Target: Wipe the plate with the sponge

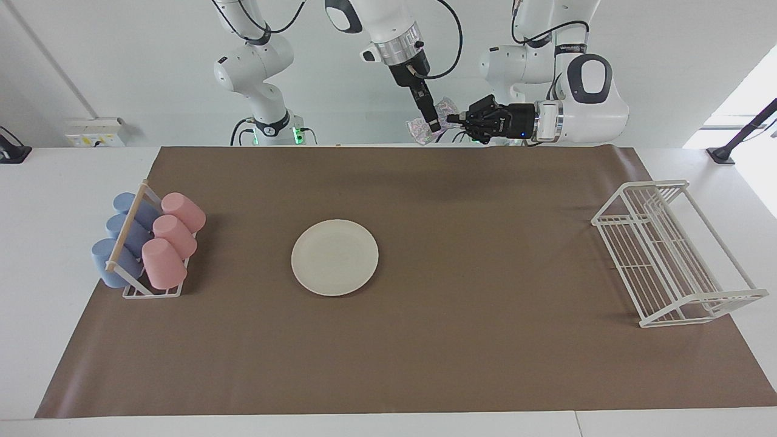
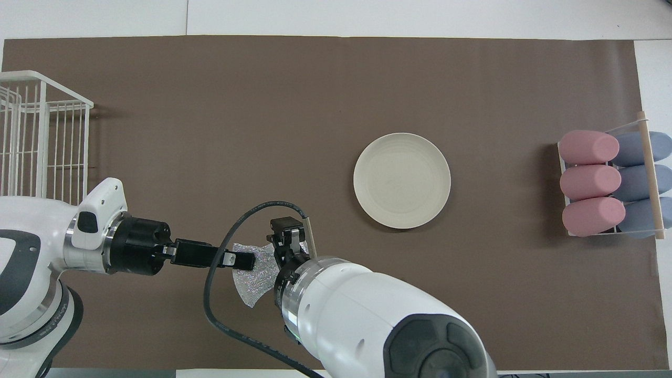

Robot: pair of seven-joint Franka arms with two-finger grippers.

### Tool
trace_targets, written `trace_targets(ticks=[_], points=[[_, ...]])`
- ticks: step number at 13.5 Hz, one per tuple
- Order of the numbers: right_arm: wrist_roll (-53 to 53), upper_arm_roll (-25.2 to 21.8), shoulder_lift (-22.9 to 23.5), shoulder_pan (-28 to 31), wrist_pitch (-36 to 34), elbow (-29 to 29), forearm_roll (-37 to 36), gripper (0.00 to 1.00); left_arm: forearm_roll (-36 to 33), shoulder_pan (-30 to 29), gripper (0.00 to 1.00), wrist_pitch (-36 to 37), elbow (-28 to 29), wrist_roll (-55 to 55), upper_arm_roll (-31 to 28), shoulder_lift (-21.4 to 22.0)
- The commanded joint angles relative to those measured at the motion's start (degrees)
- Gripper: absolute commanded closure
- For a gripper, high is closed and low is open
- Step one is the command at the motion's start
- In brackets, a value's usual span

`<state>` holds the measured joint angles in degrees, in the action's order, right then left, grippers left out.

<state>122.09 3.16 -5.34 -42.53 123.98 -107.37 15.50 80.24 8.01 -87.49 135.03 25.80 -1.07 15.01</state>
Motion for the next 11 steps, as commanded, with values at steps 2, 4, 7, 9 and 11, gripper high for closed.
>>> trace_targets(ticks=[2,4,7,9,11], points=[[-1.6,0.0,-1.1,0.0,3.1,-2.3,0.1,0.00,0.7,0.2,1.00,1.2,1.9,0.5,-0.9,1.8],[-1.5,0.1,-1.1,-0.1,6.6,-3.5,0.1,0.10,0.5,0.2,1.00,1.3,1.8,0.5,-0.7,1.8],[-2.4,0.1,-1.2,-1.2,6.5,-4.0,0.1,0.50,0.4,0.2,1.00,1.6,1.9,0.5,-0.9,1.8],[-5.3,0.1,-1.2,-1.0,5.8,-4.0,0.1,0.68,0.3,0.2,1.00,1.7,1.9,0.5,-0.9,1.8],[-6.6,0.1,-1.3,-0.8,4.7,-4.0,0.0,0.68,0.3,0.2,1.00,1.7,1.9,0.5,-0.9,1.8]])
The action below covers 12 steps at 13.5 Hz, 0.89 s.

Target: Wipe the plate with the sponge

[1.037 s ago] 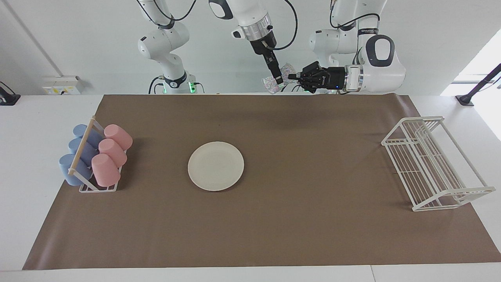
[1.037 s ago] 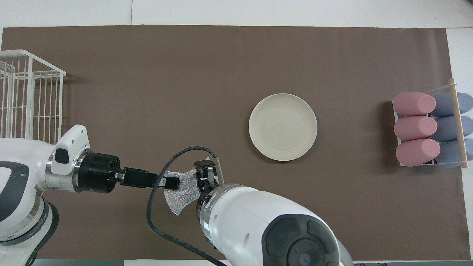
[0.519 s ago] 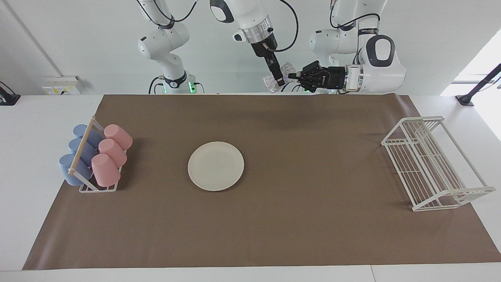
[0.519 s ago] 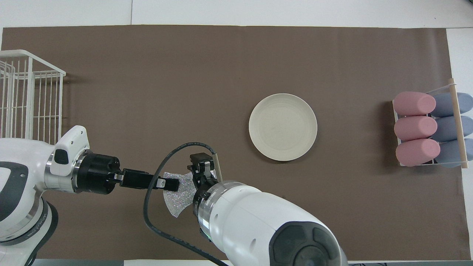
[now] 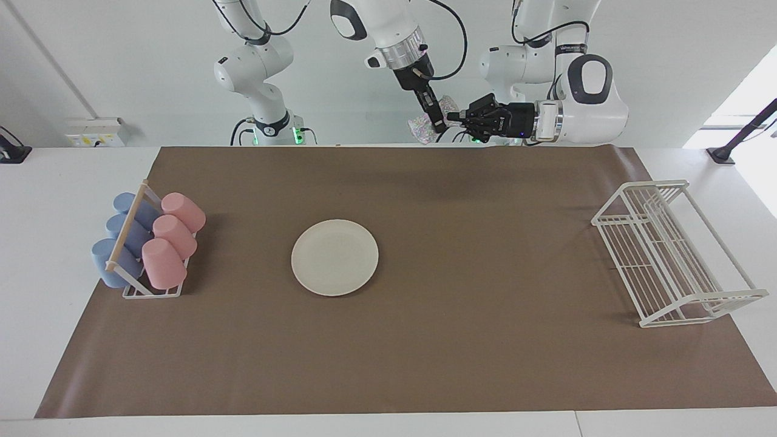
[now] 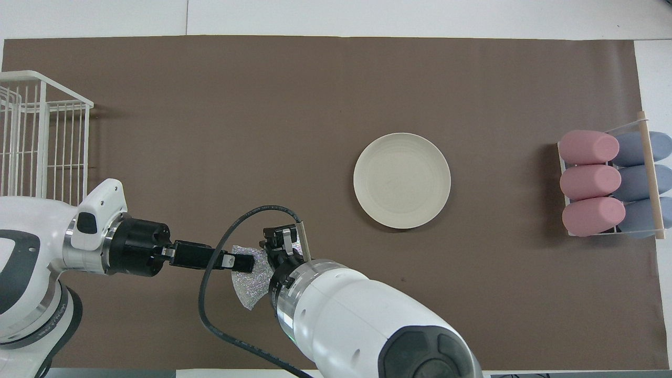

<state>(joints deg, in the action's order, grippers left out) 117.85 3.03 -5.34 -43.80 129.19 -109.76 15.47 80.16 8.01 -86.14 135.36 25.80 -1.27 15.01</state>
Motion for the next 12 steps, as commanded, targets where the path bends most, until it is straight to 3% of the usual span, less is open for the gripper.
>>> trace_targets(ticks=[1,2,3,4,5,7,12], points=[[-2.9,0.2,-1.3,0.5,-0.7,-1.7,-0.4,0.74,0.3,0.2,1.00,0.4,1.6,0.5,-0.7,1.8],[-3.9,0.1,-1.3,0.6,-2.1,-1.5,-2.3,0.86,0.3,0.2,1.00,0.4,1.5,0.5,-0.7,1.8],[-4.3,0.2,-1.3,0.9,-3.1,-1.3,-3.0,0.87,-0.4,0.2,1.00,0.4,1.3,0.6,-0.7,1.8],[-4.4,0.2,-1.3,1.1,-3.2,-1.2,-3.0,0.90,-2.0,0.2,0.76,0.4,1.0,0.5,-0.7,1.8],[-4.4,0.1,-1.3,1.1,-3.1,-1.2,-3.0,0.90,-2.4,0.2,0.01,0.4,1.0,0.2,-0.5,1.8],[-4.8,0.1,-1.2,1.1,-3.2,-1.2,-3.2,1.00,-2.4,0.2,0.00,0.2,1.0,-0.1,-0.5,1.8],[-5.6,0.0,-1.3,1.9,-5.3,-0.5,-3.2,1.00,-4.9,0.1,0.00,-1.0,0.8,-1.0,-0.5,1.6]])
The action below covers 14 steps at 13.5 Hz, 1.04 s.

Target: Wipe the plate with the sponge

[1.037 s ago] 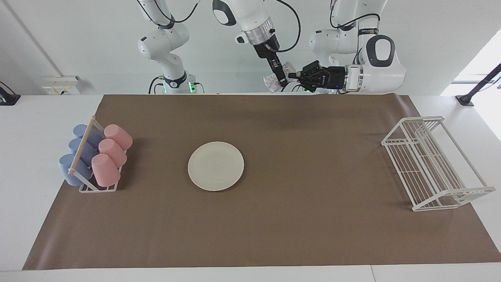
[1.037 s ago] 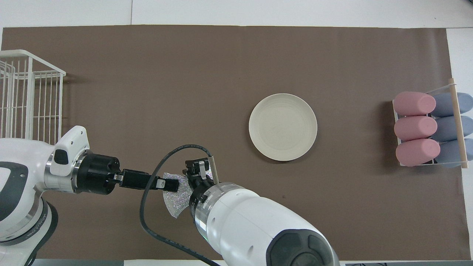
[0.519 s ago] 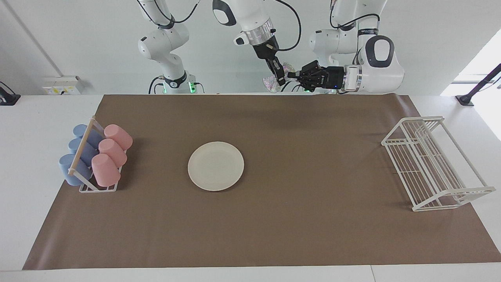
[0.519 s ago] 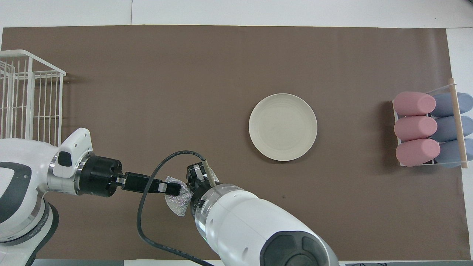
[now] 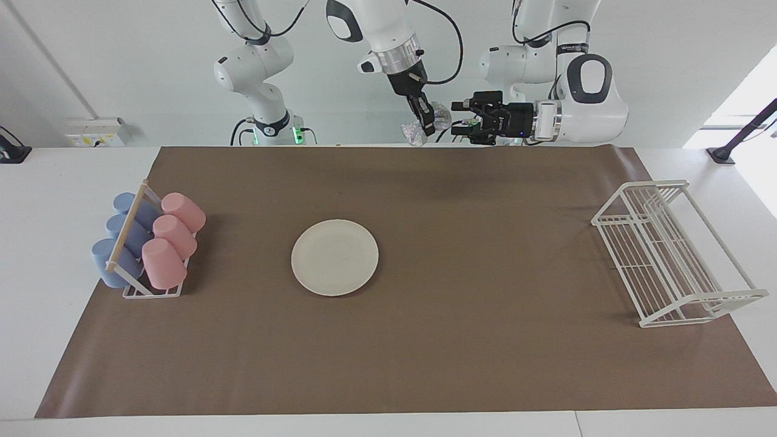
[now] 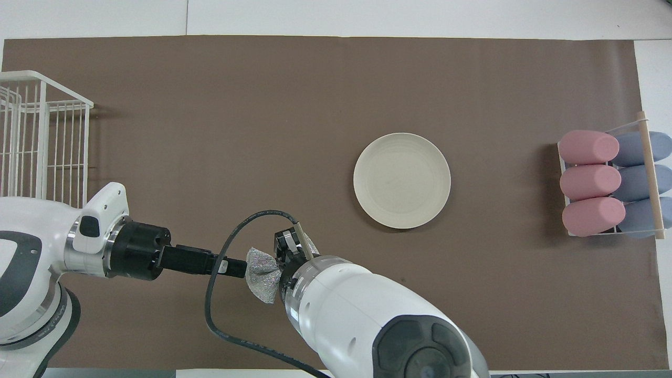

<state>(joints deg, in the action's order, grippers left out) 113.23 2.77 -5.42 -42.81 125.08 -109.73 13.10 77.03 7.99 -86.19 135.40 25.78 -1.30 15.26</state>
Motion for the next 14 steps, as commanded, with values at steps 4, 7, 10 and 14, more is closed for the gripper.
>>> trace_targets(ticks=[4,7,10,14], points=[[-8.7,0.0,0.8,6.6,-0.4,-1.5,-0.9,1.00,-12.3,-3.1,0.00,-2.1,-0.8,-1.4,-0.4,0.8],[-20.3,0.0,7.5,11.5,1.9,-2.6,-0.9,1.00,-20.6,-3.9,0.00,-3.1,-1.5,-2.0,-0.4,0.8],[-35.4,0.0,9.6,18.7,9.8,-10.8,-0.9,1.00,-27.2,-4.0,0.00,-5.6,-1.5,-2.9,-0.5,0.7],[-38.8,0.1,12.6,20.5,17.4,-16.2,-0.4,1.00,-34.9,-3.4,0.00,-12.9,-1.5,-7.8,-0.3,0.1]])
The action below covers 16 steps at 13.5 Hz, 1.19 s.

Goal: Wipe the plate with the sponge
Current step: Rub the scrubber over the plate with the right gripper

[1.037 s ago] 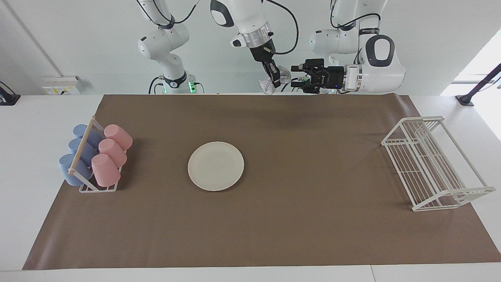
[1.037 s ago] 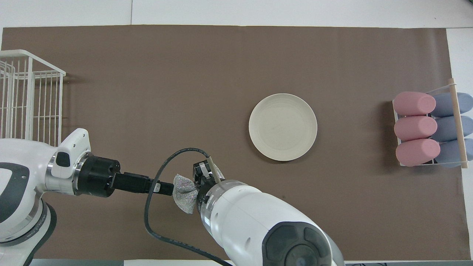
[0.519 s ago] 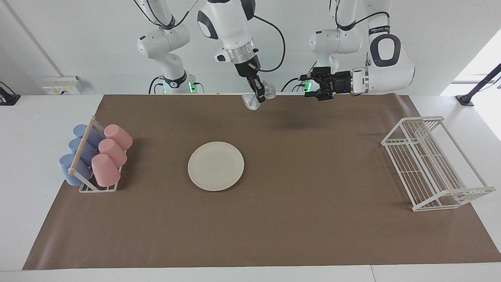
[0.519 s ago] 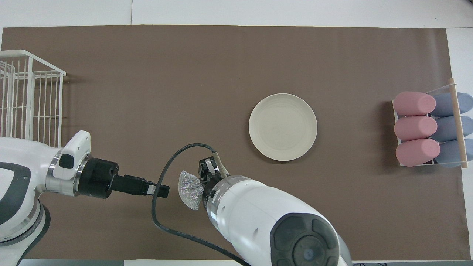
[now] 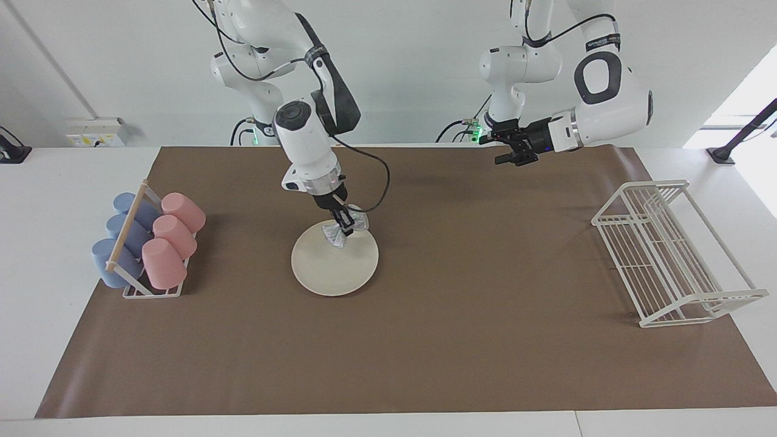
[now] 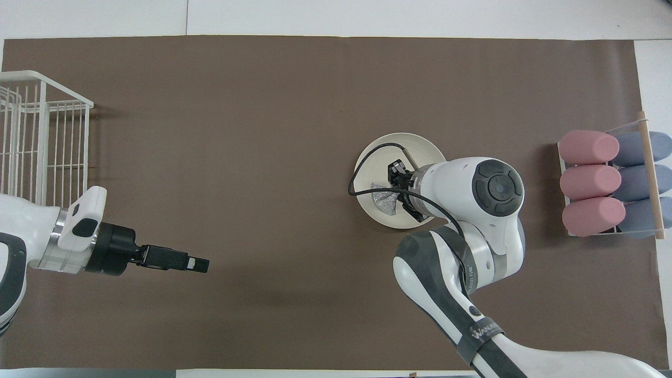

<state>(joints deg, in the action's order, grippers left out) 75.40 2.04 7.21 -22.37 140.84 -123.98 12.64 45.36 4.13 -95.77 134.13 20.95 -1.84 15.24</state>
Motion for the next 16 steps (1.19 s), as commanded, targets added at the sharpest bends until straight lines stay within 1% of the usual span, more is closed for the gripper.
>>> trace_targets(ticks=[1,2,3,5,7,8,9,13,15,16], points=[[-1.1,0.9,1.3,-0.2,2.4,-2.0,0.4,1.00,-4.7,0.1,0.00,-3.6,-0.2,-3.0,0.3,0.1],[-0.9,0.9,2.7,-0.7,4.9,-2.0,0.6,1.00,-6.1,0.0,0.00,-4.5,-0.2,-3.5,0.2,0.0],[-0.7,0.9,3.5,-1.3,5.8,-2.0,0.7,1.00,-7.9,0.3,0.00,-5.6,-0.3,-5.3,0.3,-0.1],[-1.2,0.9,5.2,-1.2,6.3,-2.0,0.6,1.00,-15.5,1.0,0.00,-10.8,-0.6,-10.6,0.9,-0.9],[-1.1,0.9,7.0,-1.4,9.6,-2.1,0.7,1.00,-23.4,1.5,0.00,-12.7,-0.8,-14.8,1.7,-1.1],[-1.7,0.9,7.3,-1.1,10.0,-2.1,0.7,1.00,-26.3,1.6,0.00,-13.6,-1.2,-16.1,1.8,-1.2],[-4.2,0.9,7.5,-0.4,10.0,-2.1,0.7,1.00,-27.2,1.2,0.00,-14.9,-1.2,-17.0,1.7,-1.2],[-16.0,0.9,8.0,5.4,9.8,-2.1,0.7,1.00,-27.4,-1.0,0.00,-15.3,-2.0,-18.4,1.6,-2.1],[-19.9,0.9,8.0,7.7,9.5,-2.1,0.7,1.00,-27.4,-0.9,0.00,-15.3,-2.0,-18.5,1.7,-2.1],[-20.4,0.9,8.1,7.7,9.5,-2.1,0.7,1.00,-27.4,-1.0,0.00,-15.3,-2.0,-18.5,1.7,-2.1]])
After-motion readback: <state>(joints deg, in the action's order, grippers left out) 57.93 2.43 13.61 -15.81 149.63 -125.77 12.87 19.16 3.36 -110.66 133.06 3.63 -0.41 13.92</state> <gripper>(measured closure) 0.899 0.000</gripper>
